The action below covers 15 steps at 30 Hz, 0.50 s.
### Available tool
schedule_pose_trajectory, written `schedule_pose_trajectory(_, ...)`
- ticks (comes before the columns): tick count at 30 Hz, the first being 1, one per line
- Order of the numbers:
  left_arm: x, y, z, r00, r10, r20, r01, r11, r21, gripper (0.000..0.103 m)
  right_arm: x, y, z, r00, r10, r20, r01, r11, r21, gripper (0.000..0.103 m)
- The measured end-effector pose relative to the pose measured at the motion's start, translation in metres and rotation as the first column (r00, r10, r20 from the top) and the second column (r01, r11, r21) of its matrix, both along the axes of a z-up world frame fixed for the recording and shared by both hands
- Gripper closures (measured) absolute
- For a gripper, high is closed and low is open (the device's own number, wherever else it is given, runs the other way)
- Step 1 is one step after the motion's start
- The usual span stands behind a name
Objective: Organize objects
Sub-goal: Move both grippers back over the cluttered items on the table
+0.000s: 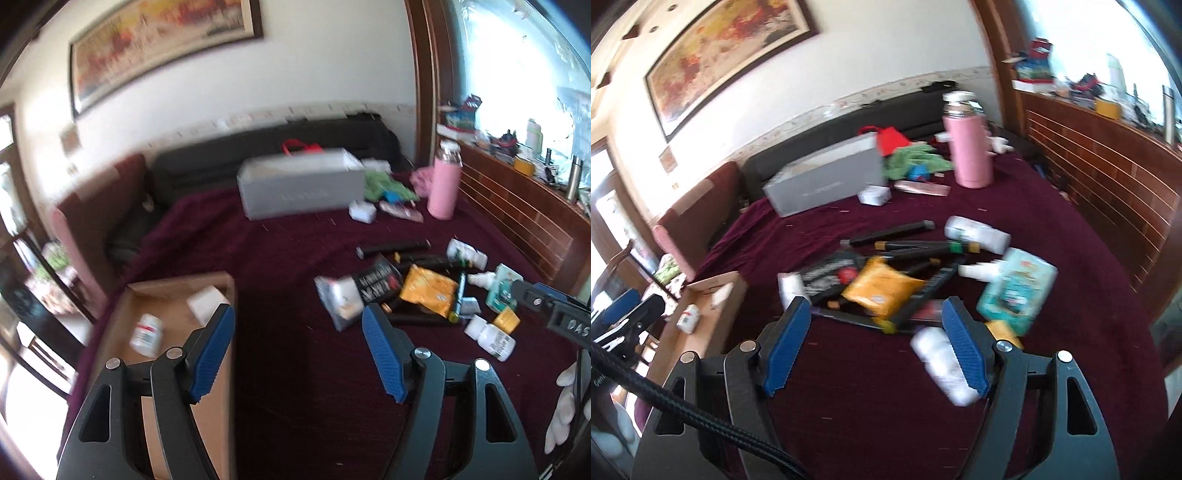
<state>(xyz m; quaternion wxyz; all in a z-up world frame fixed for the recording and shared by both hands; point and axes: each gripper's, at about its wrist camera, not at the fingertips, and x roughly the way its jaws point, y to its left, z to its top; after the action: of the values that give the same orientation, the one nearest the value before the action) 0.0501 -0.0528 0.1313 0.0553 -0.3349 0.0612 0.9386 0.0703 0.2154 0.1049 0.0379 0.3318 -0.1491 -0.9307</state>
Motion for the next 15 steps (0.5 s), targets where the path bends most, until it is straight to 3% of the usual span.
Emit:
schedule_pose_trajectory(5,-0.049,0.004,-0.038,0.988,0.005,0.152,-0.023,0.993,0.119,0.037,0.002,0.044,-0.021,0.996,-0.074,0.056,0.077,0.995,-0.065,0.029)
schedule_pose_trajectory(7,-0.065,0.005,-0.047,0.988,0.022,0.153,-0.042,0.991,0.13,0.037,0.002,0.053,-0.028,0.994,-0.084,0.07,0.089,0.993,-0.077,0.029)
schedule_pose_trajectory(10,-0.088,0.012,-0.063,0.985,0.049,0.165,-0.06,0.996,0.061,0.037,0.001,0.059,-0.034,0.994,-0.08,0.078,0.087,0.992,-0.094,0.029)
schedule_pose_trajectory(13,-0.102,0.016,-0.069,0.984,0.046,0.174,-0.068,0.991,0.119,0.038,-0.001,0.063,-0.038,0.994,-0.078,0.077,0.085,0.993,-0.085,0.029)
schedule_pose_trajectory(15,-0.115,0.023,-0.064,0.993,0.027,0.119,-0.041,0.992,0.121,0.037,-0.004,0.065,-0.042,0.993,-0.074,0.087,0.082,0.993,-0.09,0.029)
